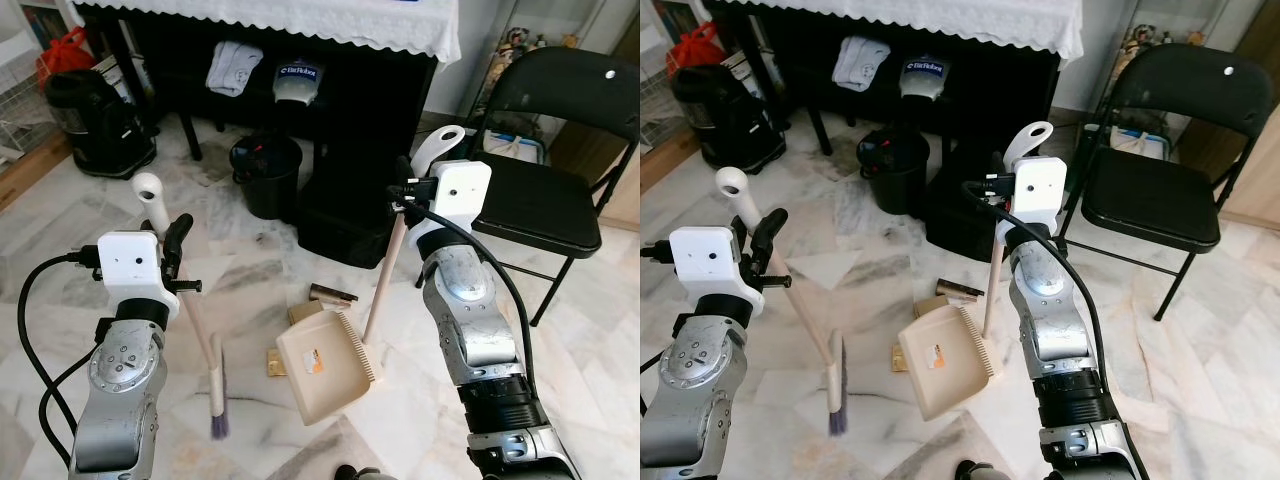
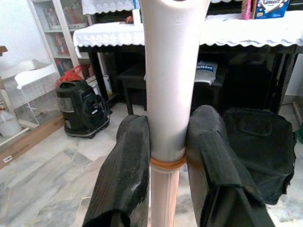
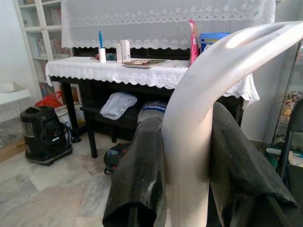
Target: Sweep floor
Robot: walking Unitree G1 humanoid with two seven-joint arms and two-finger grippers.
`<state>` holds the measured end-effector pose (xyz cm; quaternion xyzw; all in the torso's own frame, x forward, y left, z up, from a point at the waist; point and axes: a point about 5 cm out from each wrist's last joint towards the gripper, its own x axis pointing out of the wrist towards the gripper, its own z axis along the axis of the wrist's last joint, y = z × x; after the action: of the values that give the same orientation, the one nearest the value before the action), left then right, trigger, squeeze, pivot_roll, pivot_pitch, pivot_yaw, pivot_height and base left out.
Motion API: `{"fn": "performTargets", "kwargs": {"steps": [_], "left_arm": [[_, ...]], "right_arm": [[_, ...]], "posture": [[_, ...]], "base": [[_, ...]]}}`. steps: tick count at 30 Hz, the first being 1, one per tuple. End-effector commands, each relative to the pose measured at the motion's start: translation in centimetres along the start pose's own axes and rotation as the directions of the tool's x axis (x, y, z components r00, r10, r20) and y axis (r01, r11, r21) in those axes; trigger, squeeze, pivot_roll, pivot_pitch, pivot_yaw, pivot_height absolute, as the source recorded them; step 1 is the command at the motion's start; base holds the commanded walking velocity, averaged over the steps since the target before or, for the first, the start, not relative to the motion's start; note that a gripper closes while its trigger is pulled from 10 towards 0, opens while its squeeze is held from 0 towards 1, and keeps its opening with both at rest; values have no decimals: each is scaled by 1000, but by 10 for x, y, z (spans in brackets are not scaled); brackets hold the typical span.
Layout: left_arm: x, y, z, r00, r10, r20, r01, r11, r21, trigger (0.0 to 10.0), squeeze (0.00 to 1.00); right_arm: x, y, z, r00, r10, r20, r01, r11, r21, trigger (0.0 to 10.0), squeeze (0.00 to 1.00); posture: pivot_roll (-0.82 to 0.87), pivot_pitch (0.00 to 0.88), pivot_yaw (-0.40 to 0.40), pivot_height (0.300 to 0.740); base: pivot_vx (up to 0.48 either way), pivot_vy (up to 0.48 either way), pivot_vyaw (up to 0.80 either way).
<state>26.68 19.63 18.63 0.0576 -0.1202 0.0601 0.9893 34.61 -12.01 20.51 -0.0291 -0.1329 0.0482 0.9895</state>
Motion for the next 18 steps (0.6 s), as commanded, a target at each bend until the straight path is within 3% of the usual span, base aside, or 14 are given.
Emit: {"fn": "performTargets", "kwargs": {"steps": [1,6,18], "left_arm": [[-1,2,5,1000,7,20,-7,1000,18,10000,0],[-1,4,5,1000,15,21,-15,1000,22,10000,0],[-1,4,6,1000,18,21,-18,1000,23,10000,0]], "right_arm": [[-1,-3,6,999,-10,31,10,1000,1,10000,0],[-2,-3,6,1000,-9,30,9,1000,1,10000,0],[-1,-4,7,999,-12,31,12,1000,4,10000,0]], "posture": [[-37,149,-20,740],[-37,148,-19,740],[-40,161,-23,740]], "base": [[0,0,0],[204,0,0],[353,0,0]]}}
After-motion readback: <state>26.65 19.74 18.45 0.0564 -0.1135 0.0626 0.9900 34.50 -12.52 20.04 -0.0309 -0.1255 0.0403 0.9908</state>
